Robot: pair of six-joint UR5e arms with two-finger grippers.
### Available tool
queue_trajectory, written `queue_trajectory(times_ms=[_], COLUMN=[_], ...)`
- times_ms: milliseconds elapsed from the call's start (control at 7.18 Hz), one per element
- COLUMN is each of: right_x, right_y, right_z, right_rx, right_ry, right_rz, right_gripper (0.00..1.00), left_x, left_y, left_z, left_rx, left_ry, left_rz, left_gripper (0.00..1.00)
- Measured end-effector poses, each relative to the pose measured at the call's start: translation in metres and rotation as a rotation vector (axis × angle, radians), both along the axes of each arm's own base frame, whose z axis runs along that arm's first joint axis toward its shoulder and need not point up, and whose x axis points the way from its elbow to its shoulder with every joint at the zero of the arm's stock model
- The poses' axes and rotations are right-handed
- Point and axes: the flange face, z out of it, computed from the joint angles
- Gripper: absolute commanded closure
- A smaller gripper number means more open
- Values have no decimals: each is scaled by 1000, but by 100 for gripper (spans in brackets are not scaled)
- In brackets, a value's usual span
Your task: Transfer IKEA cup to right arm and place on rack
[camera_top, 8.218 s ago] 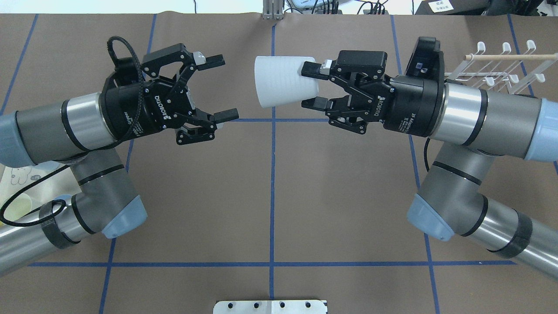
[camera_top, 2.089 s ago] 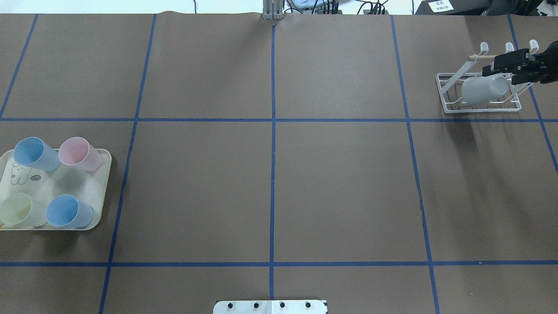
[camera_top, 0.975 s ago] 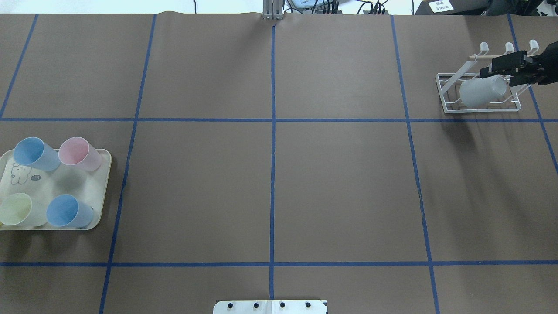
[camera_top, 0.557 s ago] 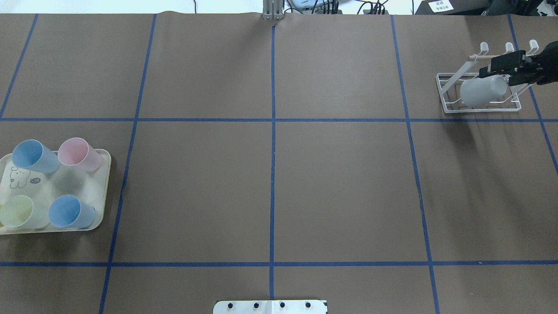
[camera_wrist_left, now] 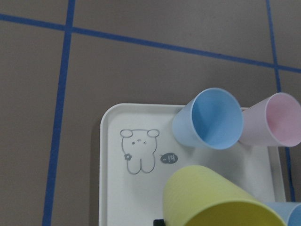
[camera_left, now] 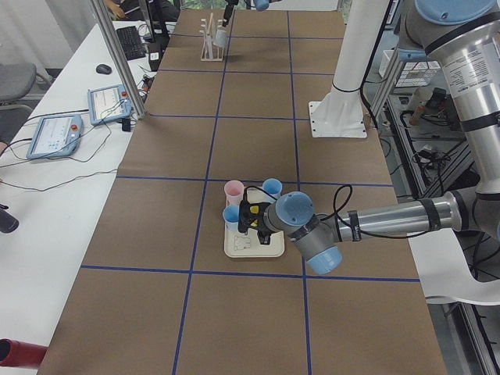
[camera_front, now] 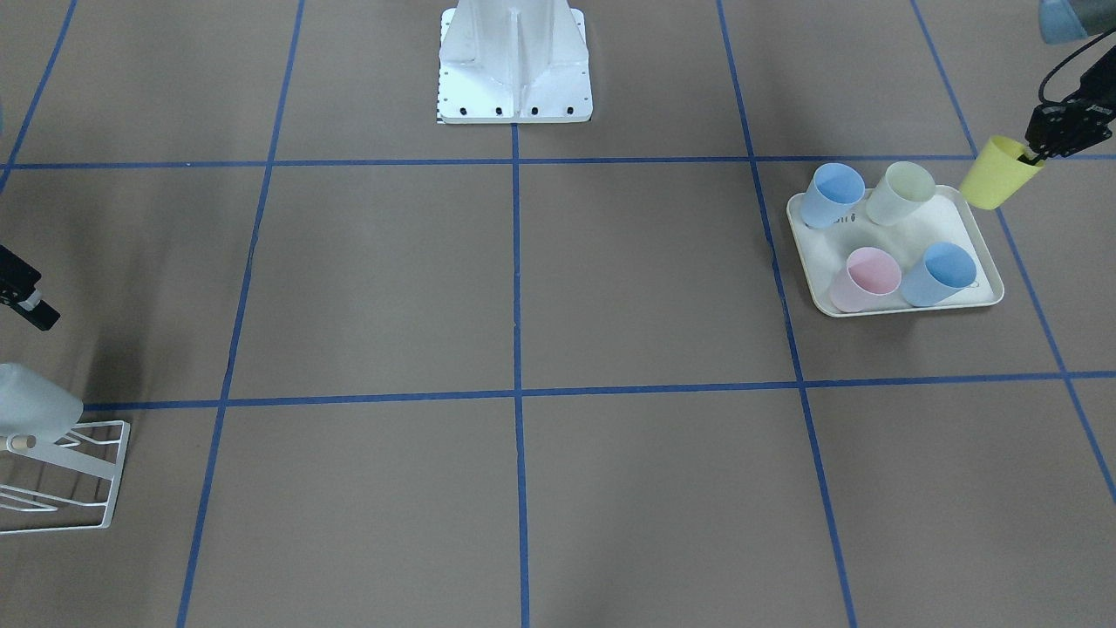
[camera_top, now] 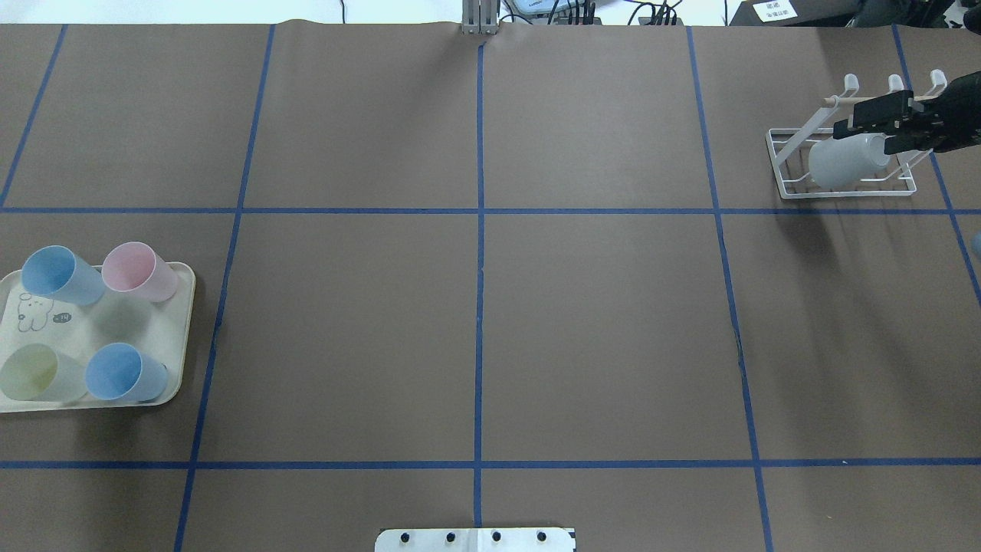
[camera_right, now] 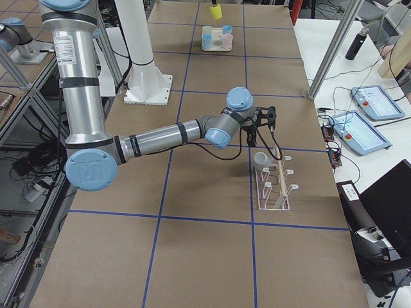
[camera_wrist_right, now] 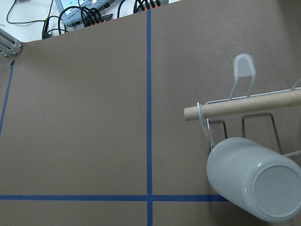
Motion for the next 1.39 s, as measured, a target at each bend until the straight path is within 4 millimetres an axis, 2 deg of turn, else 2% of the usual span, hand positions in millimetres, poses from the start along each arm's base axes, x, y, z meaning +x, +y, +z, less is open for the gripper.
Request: queue_trajectory(times_ms=[279, 418, 557, 836, 1114, 1393], right_x=[-11, -18, -26, -52, -80, -99], right_y=[5, 8, 11, 19, 21, 27], right_z=[-9, -19, -31, -70, -114, -142], right_rx=[-13, -28, -47, -96, -160, -203], right_ry=[-20, -40, -66, -143, -228, -306], right_rz=[-2, 0, 4, 3, 5, 0], right_gripper=[1, 1, 1, 1, 1, 1], left_x=[16, 30, 53, 101, 151, 224], left_y=[-48, -72, -97, -138, -158, -157], left_z=[-47, -75, -111, -190, -257, -314], left_rx=[-54, -83, -112, -181, -234, -274], left_ry=[103, 155, 215, 337, 434, 528], left_rz=[-48, -59, -55, -43, -45, -61], left_gripper=[100, 100, 100, 100, 100, 100])
